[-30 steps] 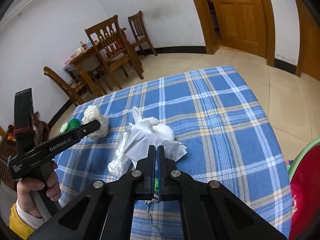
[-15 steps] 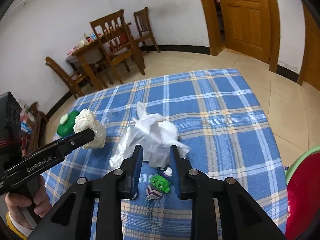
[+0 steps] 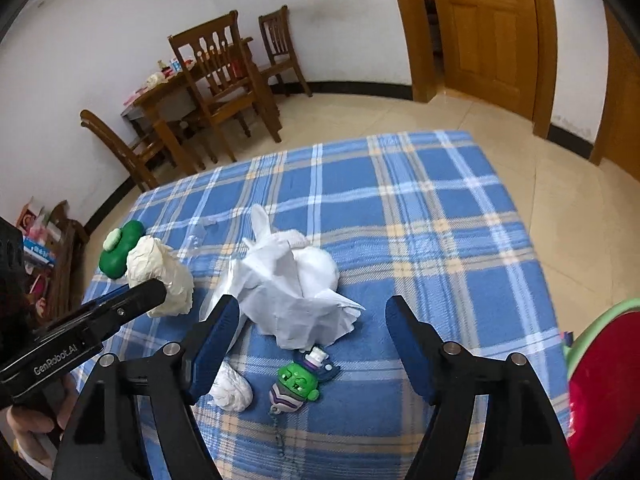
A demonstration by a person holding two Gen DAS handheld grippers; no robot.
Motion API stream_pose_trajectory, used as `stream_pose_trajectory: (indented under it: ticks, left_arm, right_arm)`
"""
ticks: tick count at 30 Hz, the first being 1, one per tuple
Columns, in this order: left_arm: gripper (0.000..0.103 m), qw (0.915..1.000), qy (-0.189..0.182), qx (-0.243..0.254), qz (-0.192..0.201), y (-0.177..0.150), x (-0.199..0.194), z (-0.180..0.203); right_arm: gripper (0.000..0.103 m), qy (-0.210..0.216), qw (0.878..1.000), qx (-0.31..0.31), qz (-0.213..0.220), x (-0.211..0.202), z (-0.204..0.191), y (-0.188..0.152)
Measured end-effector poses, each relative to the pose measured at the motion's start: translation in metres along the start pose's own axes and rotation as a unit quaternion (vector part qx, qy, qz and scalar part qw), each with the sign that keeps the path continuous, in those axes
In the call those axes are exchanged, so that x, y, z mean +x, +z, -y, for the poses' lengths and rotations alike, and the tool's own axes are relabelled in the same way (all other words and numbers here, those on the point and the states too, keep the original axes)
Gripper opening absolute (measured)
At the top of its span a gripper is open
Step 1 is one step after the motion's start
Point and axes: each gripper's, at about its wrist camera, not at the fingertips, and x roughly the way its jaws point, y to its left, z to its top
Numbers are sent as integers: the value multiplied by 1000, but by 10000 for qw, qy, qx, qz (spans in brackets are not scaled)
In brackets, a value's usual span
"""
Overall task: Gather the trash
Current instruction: 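Grasp the white tissue with the right tool while the left tool holds the crumpled paper, then carry the tissue over the red bin with the right tool while the left tool carries the paper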
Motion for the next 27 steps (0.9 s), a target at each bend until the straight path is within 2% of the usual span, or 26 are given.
stream_pose_trajectory:
  ticks: [5,6,7,9,12,15,27]
  left_arm:
    - [34,10000,-9,6,-36,-1,2,0]
    - [34,10000,-13,9,-39,-1,2,0]
    - [34,10000,-12,20,-37,-2,2,1]
    - [34,10000,-21,35,-28,-3,0,3]
    - [34,10000,-47,45,-11,-5,-4,6]
    - [34,10000,-83,38,-7,-7,-8,9]
    - [34,9995,-255,134,116,-26,-43,36]
  right_arm:
    - [75,113,9998,63,-135,13,-3,-2]
    - [61,164,9997,137,-130,15,-2,-2]
    - [52,213,9995,182,-143,16,-1,-3]
    - [38,332,9989,281,-153,17,2,-4]
    - [25,431,9987,263,-69,11,2,-7]
    - [22,480,9985,221,106,-2,-1,-10]
    - [22,666,9952,269,660,-78,-3,-32]
